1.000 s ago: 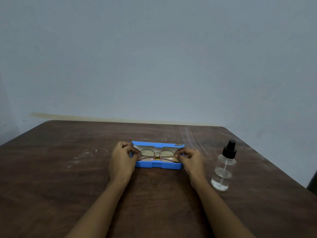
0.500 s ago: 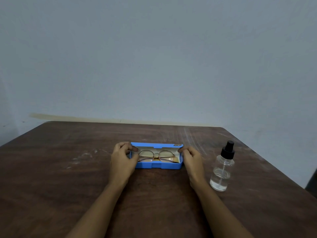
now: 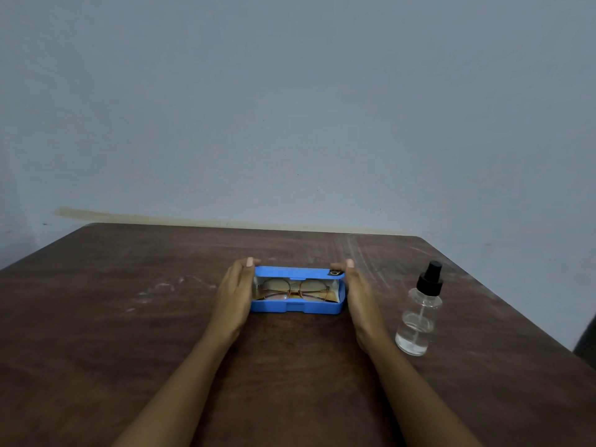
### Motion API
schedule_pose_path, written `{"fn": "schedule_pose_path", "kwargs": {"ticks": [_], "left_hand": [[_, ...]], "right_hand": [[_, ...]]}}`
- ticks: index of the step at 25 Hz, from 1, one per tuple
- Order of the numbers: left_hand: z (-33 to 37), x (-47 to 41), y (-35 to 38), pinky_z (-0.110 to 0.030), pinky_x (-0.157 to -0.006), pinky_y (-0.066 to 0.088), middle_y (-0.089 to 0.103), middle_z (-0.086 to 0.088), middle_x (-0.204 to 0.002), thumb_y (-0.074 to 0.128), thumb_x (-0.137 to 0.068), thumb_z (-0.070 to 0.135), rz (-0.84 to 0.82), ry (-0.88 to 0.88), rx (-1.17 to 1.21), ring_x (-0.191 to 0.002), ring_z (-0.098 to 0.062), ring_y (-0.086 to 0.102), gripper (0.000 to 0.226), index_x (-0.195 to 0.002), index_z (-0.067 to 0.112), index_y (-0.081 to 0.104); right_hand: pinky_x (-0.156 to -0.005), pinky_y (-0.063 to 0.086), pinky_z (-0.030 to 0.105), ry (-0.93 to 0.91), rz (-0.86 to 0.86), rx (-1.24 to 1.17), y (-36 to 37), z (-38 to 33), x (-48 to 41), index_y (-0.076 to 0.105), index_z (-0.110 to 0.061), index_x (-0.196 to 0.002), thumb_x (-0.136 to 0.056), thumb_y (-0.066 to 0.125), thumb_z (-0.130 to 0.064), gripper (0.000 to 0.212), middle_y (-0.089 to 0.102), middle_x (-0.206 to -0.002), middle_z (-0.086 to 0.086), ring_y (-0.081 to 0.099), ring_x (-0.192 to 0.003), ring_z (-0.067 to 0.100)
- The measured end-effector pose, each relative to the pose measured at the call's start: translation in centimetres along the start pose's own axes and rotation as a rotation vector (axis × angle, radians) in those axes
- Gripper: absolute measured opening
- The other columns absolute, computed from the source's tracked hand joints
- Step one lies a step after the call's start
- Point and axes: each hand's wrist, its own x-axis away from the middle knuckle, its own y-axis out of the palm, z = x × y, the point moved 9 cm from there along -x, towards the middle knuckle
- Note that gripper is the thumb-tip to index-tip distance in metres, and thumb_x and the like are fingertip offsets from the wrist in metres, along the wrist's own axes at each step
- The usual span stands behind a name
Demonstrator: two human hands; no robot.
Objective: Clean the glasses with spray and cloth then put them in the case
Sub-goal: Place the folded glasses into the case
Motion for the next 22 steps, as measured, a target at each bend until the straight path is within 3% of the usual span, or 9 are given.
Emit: {"fn": "schedule_pose_path", "kwargs": {"ticks": [3, 5, 9, 12, 16, 19, 22], "left_hand": [[-0.6, -0.4, -0.2, -0.021, -0.067, 0.038, 0.056, -0.007, -0.104, 0.037, -0.093, 0.038, 0.016, -0.016, -0.014, -0.079, -0.006, 0.05, 0.033, -0.095, 0.01, 0.055], [-0.9, -0.6, -0.2, -0.024, -0.068, 0.041, 0.056, -0.009, -0.105, 0.045, -0.091, 0.036, 0.027, -0.002, -0.036, -0.079, -0.007, 0.051, 0.029, -0.094, 0.01, 0.055], [-0.5, -0.5, -0.4, -0.015, -0.069, 0.038, 0.052, -0.001, -0.098, 0.057, -0.085, 0.032, 0.05, 0.079, -0.133, -0.087, -0.009, 0.05, 0.024, -0.093, 0.01, 0.055], [-0.3, -0.6, -0.3, -0.017, -0.07, 0.035, 0.049, -0.003, -0.099, 0.063, -0.082, 0.029, 0.055, 0.105, -0.168, -0.088, -0.011, 0.048, 0.027, -0.094, 0.008, 0.052], [0.1, -0.4, 0.2, -0.013, -0.074, 0.027, 0.04, -0.005, -0.103, 0.063, -0.082, 0.023, 0.03, 0.112, -0.207, -0.095, -0.015, 0.043, 0.027, -0.095, 0.009, 0.043], [0.3, -0.4, 0.8, -0.012, -0.081, 0.025, 0.031, -0.001, -0.111, 0.058, -0.086, 0.024, -0.037, 0.116, -0.26, -0.1, -0.013, 0.038, 0.032, -0.112, 0.011, 0.046], [0.3, -0.5, 1.4, -0.017, -0.096, 0.026, 0.026, -0.004, -0.114, 0.052, -0.089, 0.024, -0.119, 0.126, -0.313, -0.106, -0.013, 0.033, 0.036, -0.124, 0.015, 0.051]], "right_hand": [[-0.067, 0.041, 0.015, -0.05, 0.002, 0.039, -0.2, -1.3, 0.6, 0.058, -0.023, -0.081, -0.095, 0.039, -0.038, 0.028, 0.062, -0.085, -0.008, 0.056, -0.081, 0.002], [-0.061, 0.04, 0.013, -0.085, 0.008, 0.09, -0.2, -1.5, 0.7, 0.05, -0.021, -0.069, -0.093, 0.047, -0.032, 0.027, 0.059, -0.079, -0.007, 0.054, -0.075, 0.003], [-0.067, 0.041, 0.021, -0.136, 0.039, 0.093, -0.5, -1.4, 0.4, 0.051, -0.017, -0.066, -0.089, 0.057, -0.021, 0.024, 0.062, -0.08, 0.0, 0.056, -0.079, 0.01], [-0.072, 0.043, 0.024, -0.161, 0.019, 0.071, -0.5, -1.1, 0.2, 0.051, -0.017, -0.063, -0.087, 0.06, -0.014, 0.026, 0.063, -0.078, -0.002, 0.058, -0.084, 0.008], [-0.08, 0.042, 0.025, -0.174, 0.01, 0.088, -0.4, -0.8, -0.1, 0.052, -0.016, -0.062, -0.085, 0.061, -0.009, 0.026, 0.063, -0.074, -0.003, 0.056, -0.09, 0.0], [-0.078, 0.04, 0.024, -0.176, -0.001, 0.114, -0.4, -0.8, -0.1, 0.051, -0.016, -0.066, -0.087, 0.059, -0.009, 0.023, 0.061, -0.073, 0.0, 0.057, -0.086, 0.007], [-0.073, 0.043, 0.024, -0.188, -0.027, 0.218, 0.0, -0.8, -0.3, 0.061, -0.015, -0.091, -0.089, 0.056, -0.012, 0.007, 0.06, -0.089, 0.001, 0.058, -0.079, 0.012]]}}
